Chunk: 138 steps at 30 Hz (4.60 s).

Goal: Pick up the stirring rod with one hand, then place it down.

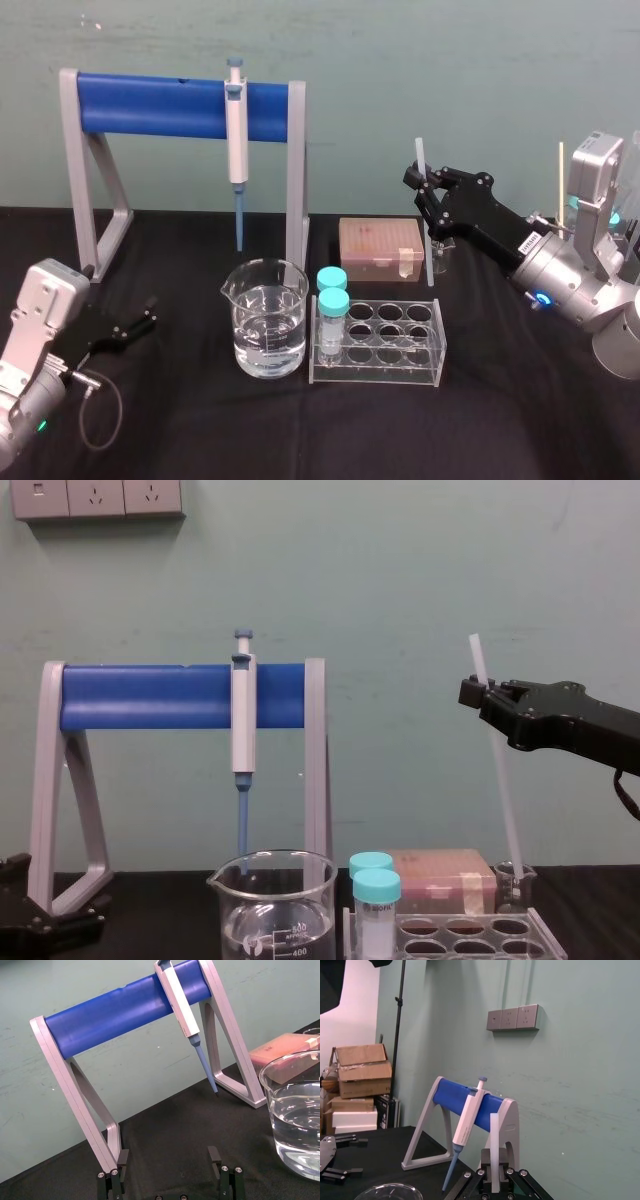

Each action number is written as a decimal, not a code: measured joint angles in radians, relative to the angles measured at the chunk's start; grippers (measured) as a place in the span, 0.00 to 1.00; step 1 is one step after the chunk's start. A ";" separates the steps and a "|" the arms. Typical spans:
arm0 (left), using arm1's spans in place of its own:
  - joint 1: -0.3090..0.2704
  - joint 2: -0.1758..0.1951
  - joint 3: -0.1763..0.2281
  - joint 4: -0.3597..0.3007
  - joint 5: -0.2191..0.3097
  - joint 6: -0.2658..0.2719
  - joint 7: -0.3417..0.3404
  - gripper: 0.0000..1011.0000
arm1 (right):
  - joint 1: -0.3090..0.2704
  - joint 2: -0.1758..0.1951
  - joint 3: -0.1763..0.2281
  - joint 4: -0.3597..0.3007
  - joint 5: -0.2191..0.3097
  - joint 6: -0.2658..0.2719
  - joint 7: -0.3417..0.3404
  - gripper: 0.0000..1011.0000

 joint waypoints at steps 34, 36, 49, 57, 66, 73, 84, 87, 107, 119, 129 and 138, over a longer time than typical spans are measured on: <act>0.000 0.000 0.000 0.000 0.000 0.000 0.000 0.99 | 0.000 0.000 0.000 0.000 0.000 0.000 0.000 0.08; 0.000 0.000 0.000 0.000 0.000 0.000 0.000 0.99 | 0.000 0.000 0.000 0.000 0.000 0.000 0.000 0.08; 0.000 0.000 0.000 0.000 0.000 0.000 0.000 0.99 | 0.000 0.000 0.000 0.000 0.000 0.000 0.000 0.08; 0.000 0.000 0.000 0.000 0.000 0.000 0.000 0.99 | 0.000 0.000 0.000 0.000 -0.001 0.000 0.000 0.08; 0.000 0.000 0.000 0.000 0.000 0.000 0.000 0.99 | -0.001 -0.005 -0.004 0.004 0.006 -0.001 0.031 0.08; 0.000 0.000 0.000 0.000 0.000 0.000 0.000 0.99 | 0.001 -0.010 -0.014 0.018 0.018 0.007 0.053 0.08; 0.000 0.000 0.000 0.000 0.000 0.000 0.000 0.99 | 0.003 -0.009 -0.024 0.036 0.015 0.016 0.054 0.08; 0.000 0.000 0.000 0.000 0.000 0.000 0.000 0.99 | 0.007 -0.011 -0.026 0.050 0.015 0.015 0.059 0.08; 0.000 0.000 0.000 0.000 0.000 0.000 0.000 0.99 | 0.060 -0.039 -0.041 0.178 0.033 -0.019 0.143 0.08; 0.000 0.000 0.000 0.000 0.000 0.000 0.000 0.99 | 0.074 -0.046 -0.049 0.226 0.031 -0.022 0.162 0.08; 0.000 0.000 0.000 0.000 0.000 0.000 0.000 0.99 | 0.083 -0.051 -0.055 0.262 0.026 -0.022 0.179 0.08; 0.000 0.000 0.000 0.000 0.000 0.000 0.000 0.99 | 0.092 -0.057 -0.057 0.295 0.018 -0.022 0.186 0.08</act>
